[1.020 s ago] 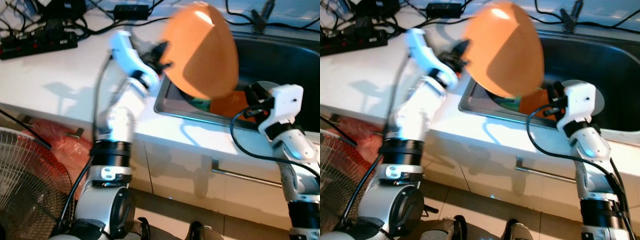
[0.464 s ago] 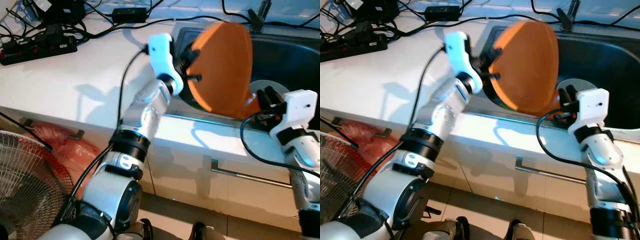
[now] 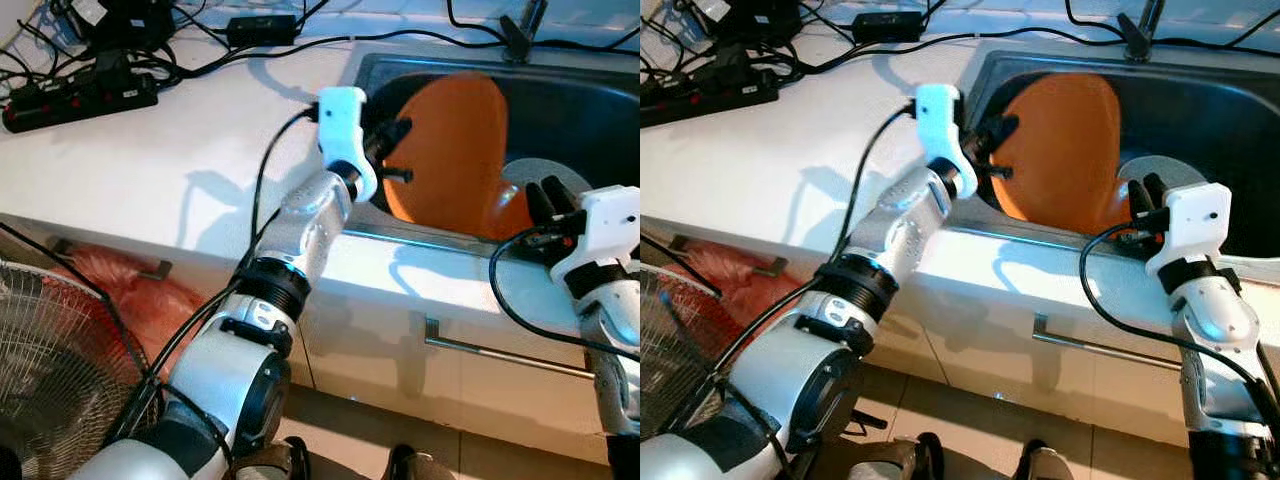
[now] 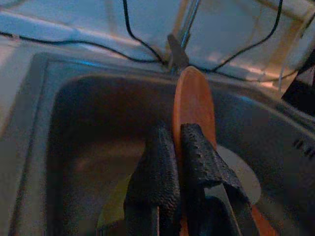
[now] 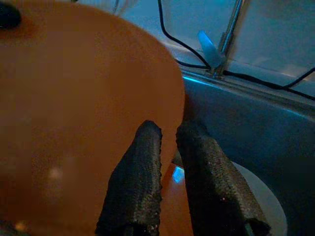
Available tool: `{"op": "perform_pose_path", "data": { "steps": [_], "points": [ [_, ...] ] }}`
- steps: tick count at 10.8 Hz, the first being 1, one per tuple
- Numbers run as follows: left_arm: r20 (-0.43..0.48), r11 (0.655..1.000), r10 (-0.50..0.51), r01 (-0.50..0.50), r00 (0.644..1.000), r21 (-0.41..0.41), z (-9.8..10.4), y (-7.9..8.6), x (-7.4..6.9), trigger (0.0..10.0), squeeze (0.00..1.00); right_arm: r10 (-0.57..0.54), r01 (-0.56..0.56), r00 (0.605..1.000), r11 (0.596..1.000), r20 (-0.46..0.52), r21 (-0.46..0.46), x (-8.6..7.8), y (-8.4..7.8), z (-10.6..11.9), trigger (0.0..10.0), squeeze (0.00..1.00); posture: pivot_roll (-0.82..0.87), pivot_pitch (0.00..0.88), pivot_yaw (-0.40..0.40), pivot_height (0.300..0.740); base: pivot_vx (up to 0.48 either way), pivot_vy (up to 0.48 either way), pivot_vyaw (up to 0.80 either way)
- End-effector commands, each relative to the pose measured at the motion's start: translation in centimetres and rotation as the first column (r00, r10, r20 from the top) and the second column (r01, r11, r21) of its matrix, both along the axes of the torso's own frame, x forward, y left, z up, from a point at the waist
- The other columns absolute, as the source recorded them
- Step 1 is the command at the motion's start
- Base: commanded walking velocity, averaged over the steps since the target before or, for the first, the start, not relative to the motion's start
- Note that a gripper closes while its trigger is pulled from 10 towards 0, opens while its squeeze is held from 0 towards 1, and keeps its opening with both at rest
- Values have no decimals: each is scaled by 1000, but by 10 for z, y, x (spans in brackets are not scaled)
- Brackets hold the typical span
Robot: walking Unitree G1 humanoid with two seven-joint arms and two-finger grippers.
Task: Kitchen organization
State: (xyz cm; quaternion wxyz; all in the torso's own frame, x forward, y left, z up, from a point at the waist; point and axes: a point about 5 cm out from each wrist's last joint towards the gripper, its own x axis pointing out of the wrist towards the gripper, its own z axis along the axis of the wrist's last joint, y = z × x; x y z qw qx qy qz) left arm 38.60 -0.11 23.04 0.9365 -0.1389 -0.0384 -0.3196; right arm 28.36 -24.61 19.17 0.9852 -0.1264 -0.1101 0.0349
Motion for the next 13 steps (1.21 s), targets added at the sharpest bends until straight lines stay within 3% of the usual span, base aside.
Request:
{"op": "perform_pose_path", "data": {
  "steps": [1, 2, 5, 6, 8, 10, 12, 13],
  "points": [
    [42, 989, -141, 143, 989, -39, 16, -54, -21, 10000, 0, -24, 24, 999, 1000, -27, 10, -4, -4, -5, 10000, 0, -135, 176, 132, 740, 0, 0, 0],
    [27, 989, -141, 142, 990, -44, 12, -55, -22, 10000, 1000, -26, 27, 999, 1000, -31, 10, -5, -4, -6, 10000, 0, -139, 179, 135, 740, 0, 0, 0],
    [37, 990, -140, 141, 989, -21, 12, -54, -20, 10000, 1000, -27, 28, 999, 999, -38, 18, -6, -2, -8, 10000, 0, -137, 183, 137, 740, 0, 0, 0],
    [52, 991, -130, 130, 990, 4, 12, -52, -19, 10000, 0, -23, 24, 999, 999, -38, 24, -5, 0, -8, 10000, 0, -137, 183, 137, 740, 0, 0, 0],
    [120, 996, -65, 57, 991, 70, 14, -38, -13, 10000, 0, -23, 24, 999, 999, -26, 35, -3, 5, -7, 10000, 0, -122, 183, 139, 740, 0, 0, 0],
    [311, 985, 77, -121, 947, 124, 27, -9, -7, 10000, 0, -47, 46, 999, 997, 11, 67, 3, 8, -2, 10000, 0, -102, 178, 134, 740, 0, 0, 0],
    [384, 962, 171, -238, 908, 134, 27, 31, -4, 10000, 0, -50, 47, 998, 994, 27, 102, 9, 14, -2, 10000, 0, -77, 168, 128, 740, 0, 0, 0],
    [377, 940, 239, -310, 895, 140, 21, 51, -3, 10000, 0, -75, 69, 996, 987, 43, 143, 12, 13, 0, 10000, 0, -69, 162, 124, 740, 0, 0, 0]
  ]
}}
